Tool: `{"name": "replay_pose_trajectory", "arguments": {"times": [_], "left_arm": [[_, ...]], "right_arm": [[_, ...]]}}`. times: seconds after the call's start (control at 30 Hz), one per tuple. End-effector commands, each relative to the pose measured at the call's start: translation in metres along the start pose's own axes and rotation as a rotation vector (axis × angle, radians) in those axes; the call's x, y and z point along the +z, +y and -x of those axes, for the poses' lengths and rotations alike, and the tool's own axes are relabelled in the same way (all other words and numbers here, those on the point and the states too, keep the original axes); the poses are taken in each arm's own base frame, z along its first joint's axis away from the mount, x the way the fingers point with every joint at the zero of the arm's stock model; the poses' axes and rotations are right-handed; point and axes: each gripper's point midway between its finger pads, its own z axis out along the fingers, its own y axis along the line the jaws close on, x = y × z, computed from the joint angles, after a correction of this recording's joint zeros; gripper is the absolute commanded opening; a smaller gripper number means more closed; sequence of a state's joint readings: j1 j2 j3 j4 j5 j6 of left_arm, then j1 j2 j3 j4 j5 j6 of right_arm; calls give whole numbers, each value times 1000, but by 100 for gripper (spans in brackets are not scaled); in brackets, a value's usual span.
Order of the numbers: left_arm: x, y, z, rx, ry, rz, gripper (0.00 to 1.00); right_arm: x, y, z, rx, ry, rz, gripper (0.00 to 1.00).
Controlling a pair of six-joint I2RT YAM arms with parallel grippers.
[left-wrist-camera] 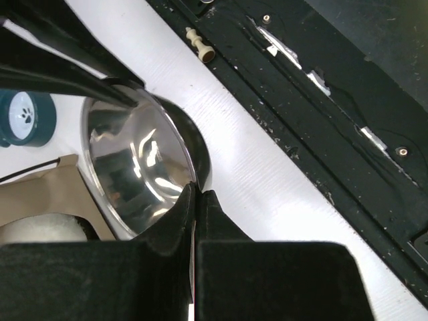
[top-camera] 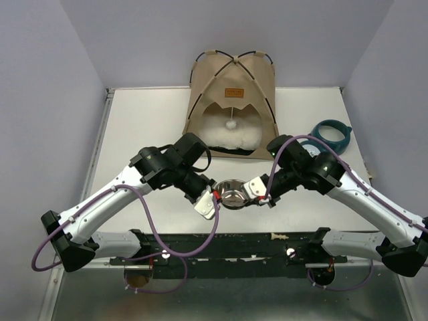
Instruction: Set up the pet tent
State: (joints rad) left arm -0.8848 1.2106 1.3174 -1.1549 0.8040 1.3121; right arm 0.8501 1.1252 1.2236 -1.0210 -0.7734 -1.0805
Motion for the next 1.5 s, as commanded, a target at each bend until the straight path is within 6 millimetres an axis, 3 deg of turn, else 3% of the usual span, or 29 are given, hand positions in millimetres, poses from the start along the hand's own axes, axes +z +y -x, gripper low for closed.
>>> {"name": "replay_pose_trajectory", "arguments": {"times": [0.0, 0.07, 0.13, 0.27, 0.37, 0.43, 0.57, 0.7, 0.87, 1.0, 1.07, 1.27, 1.47], "left_arm": [[-6, 2, 15, 58, -38, 29, 0], [-7, 6, 18, 58, -48, 52, 0], [-8, 7, 18, 57, -49, 62, 1], [-11, 14, 14, 12, -35, 125, 46], [-32, 36, 14, -110, -62, 278, 87], [-55, 56, 14, -212, -109, 409, 99], [-97, 85, 8, -462, -232, 597, 99], [-128, 106, -6, -743, -388, 677, 99], [-155, 125, -25, -1011, -503, 706, 99], [-172, 139, -54, -1225, -452, 773, 99], [-177, 143, -70, -1329, -403, 815, 99], [-182, 140, -79, -1344, -389, 851, 99], [-183, 132, -86, -1342, -344, 895, 99]], "right_arm": [[-1, 4, -11, 0, 44, -5, 10], [-1, 4, -10, 8, 42, -17, 1], [-3, 5, -10, 17, 42, -27, 1], [-8, 10, -16, 73, 71, -57, 1], [-13, 13, -29, 179, 137, -107, 1], [-18, 17, -41, 245, 189, -141, 1], [-28, 22, -72, 410, 276, -224, 1], [-57, 4, -112, 611, 353, -367, 1], [-123, -17, -145, 867, 328, -521, 1], [-178, -24, -169, 867, 405, -645, 1], [-215, -29, -187, 900, 449, -732, 1], [-291, -63, -248, 1039, 503, -837, 1], [-322, -90, -302, 1091, 587, -906, 1]]}}
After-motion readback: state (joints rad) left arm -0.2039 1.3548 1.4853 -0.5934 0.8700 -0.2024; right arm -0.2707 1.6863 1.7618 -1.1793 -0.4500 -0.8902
